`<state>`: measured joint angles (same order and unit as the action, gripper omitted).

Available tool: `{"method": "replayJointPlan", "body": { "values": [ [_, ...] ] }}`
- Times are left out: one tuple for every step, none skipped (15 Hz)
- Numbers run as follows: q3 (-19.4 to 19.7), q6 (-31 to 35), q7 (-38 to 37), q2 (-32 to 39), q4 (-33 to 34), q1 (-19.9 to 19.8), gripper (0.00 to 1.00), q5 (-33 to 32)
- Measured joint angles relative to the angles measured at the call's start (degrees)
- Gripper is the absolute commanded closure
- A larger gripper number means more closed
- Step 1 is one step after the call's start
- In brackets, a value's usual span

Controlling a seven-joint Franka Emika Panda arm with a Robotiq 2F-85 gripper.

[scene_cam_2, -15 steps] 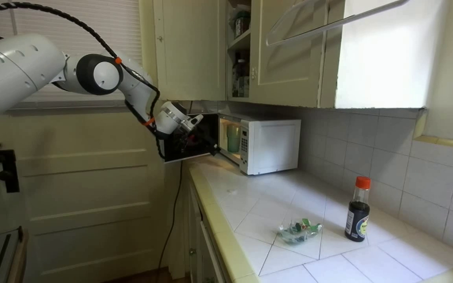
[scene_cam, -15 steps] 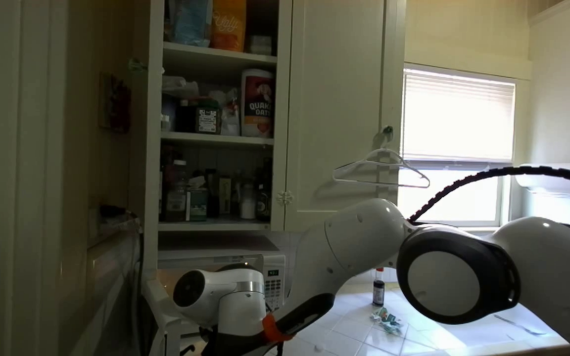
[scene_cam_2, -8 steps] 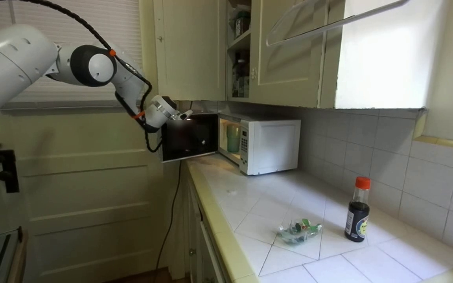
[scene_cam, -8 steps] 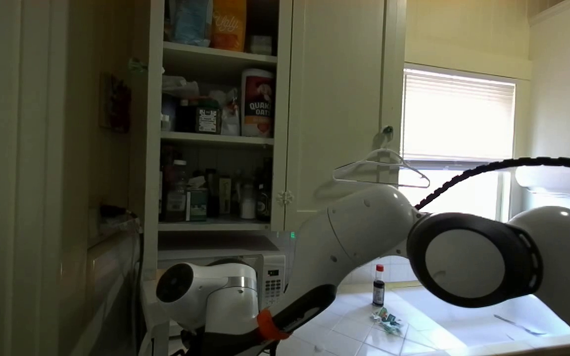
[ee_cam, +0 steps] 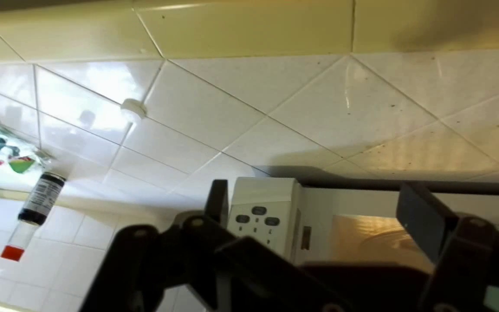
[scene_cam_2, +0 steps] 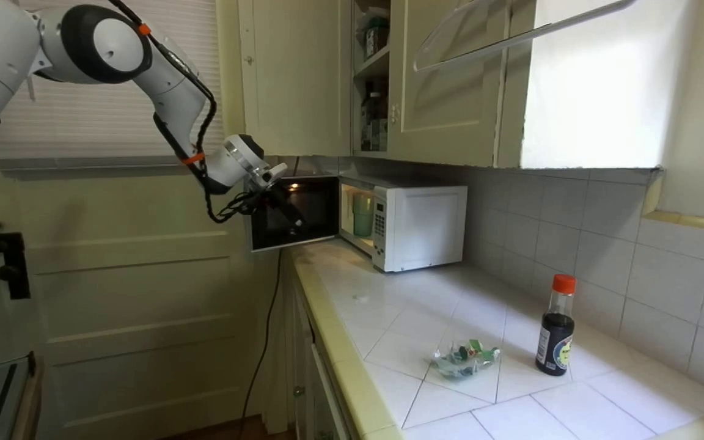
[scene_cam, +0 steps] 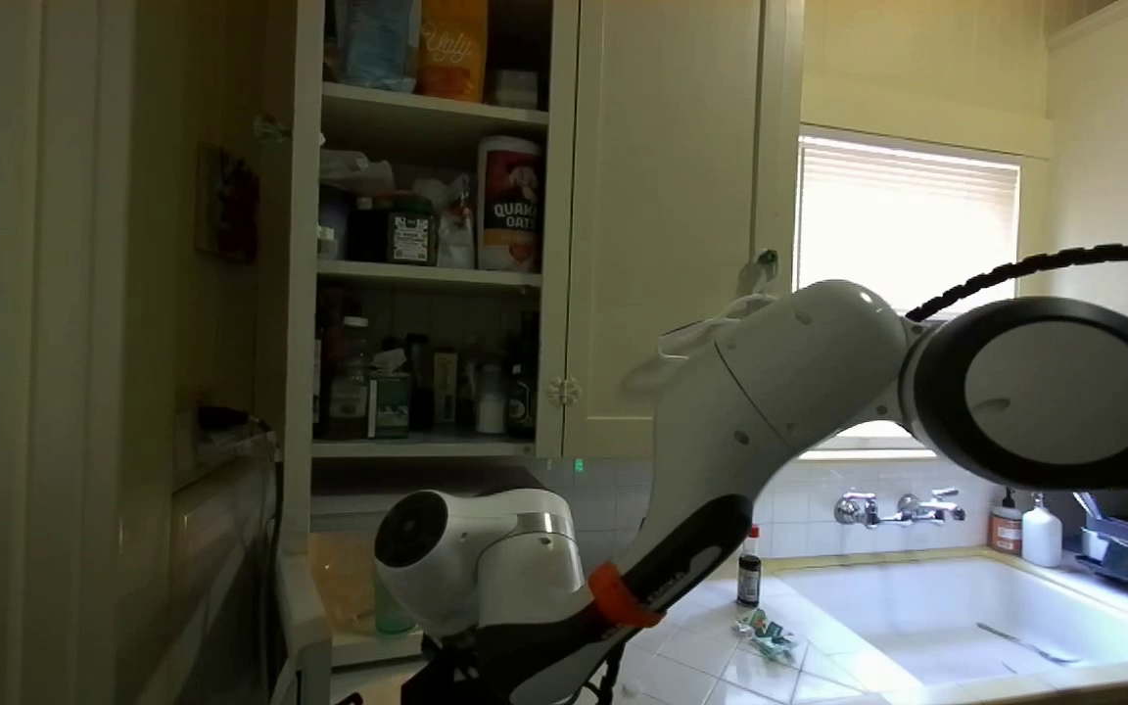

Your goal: Put the green cup in the microwave

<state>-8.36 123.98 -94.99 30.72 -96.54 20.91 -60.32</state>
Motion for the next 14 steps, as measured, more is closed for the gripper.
{"method": "replayJointPlan", "body": {
  "values": [
    [0.0,0.91,-1.84,-1.89,-2.82,-0.46,0.0,0.01],
    [0.0,1.68,-3.6,-3.85,-5.7,-0.8,0.0,0.0],
    [0.0,1.95,-5.56,-5.82,-8.55,-0.96,0.0,0.0],
    [-0.02,1.95,-7.65,-7.91,-11.54,-0.97,0.0,-0.02],
    [-0.14,1.91,-9.74,-10.11,-14.64,-0.95,0.0,-0.05],
    [-0.36,1.46,-11.78,-12.36,-17.84,-0.85,0.0,-0.06],
    [-0.76,0.7,-13.65,-14.55,-20.94,-0.8,0.0,-0.06],
    [-1.34,-0.24,-15.77,-16.91,-24.28,-0.79,0.0,0.06],
    [-1.96,-0.91,-18.0,-19.25,-27.53,-0.82,0.0,0.31],
    [-2.61,-1.44,-20.32,-21.63,-30.78,-0.84,0.0,0.85],
    [-3.29,-1.86,-22.72,-24.12,-34.09,-0.87,0.0,1.7],
    [-3.95,-2.02,-25.2,-26.63,-37.34,-0.87,0.0,2.61],
    [-4.65,-2.06,-27.91,-29.29,-40.66,-0.87,0.0,3.37],
    [-5.34,-2.06,-30.74,-32.06,-43.95,-0.87,0.0,3.85]
  ]
}}
